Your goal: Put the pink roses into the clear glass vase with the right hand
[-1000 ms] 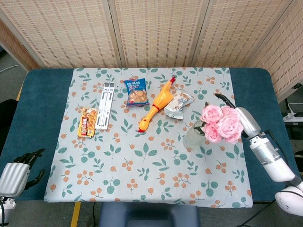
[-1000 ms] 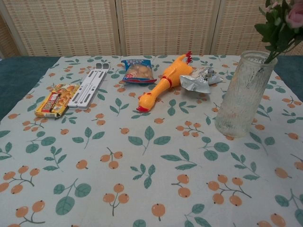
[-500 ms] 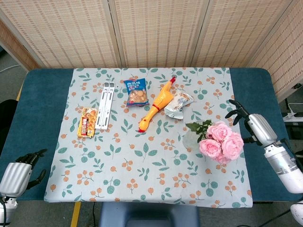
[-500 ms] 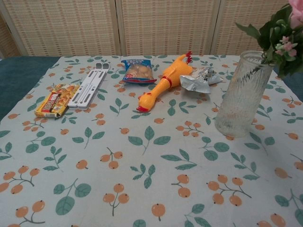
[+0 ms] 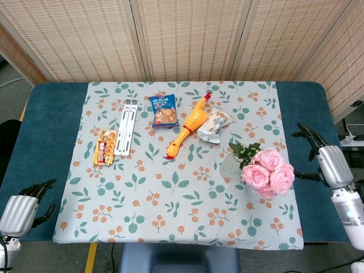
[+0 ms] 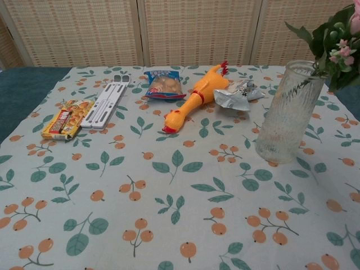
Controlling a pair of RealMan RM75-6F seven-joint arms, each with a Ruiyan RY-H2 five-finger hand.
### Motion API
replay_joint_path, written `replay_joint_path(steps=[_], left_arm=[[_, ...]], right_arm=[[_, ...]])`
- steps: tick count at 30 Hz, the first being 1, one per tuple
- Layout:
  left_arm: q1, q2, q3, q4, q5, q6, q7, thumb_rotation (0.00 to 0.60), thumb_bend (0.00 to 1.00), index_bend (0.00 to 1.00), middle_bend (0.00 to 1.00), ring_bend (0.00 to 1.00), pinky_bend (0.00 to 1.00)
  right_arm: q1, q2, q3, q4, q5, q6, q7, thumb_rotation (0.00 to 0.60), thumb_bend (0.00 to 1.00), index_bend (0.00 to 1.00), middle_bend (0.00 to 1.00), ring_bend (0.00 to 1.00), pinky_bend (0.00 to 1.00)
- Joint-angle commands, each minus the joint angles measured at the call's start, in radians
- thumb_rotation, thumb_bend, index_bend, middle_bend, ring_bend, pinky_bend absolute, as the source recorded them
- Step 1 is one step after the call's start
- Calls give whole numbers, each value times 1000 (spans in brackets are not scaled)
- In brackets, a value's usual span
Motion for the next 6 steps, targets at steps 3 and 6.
replay_joint_path(steps=[3,6], left_arm=[[2,3,1,3,-6,-3,-6,600,371,191,333,345,488],[3,3,0,3,-1,4,-9,600,371,191,333,345,488]], right_arm=[[-203,-212,-68,123,-108,322,-458,600,55,36,184,136,492],[-208,-226,-77,148,-130,321,-425,600,55,0,42,16,334]])
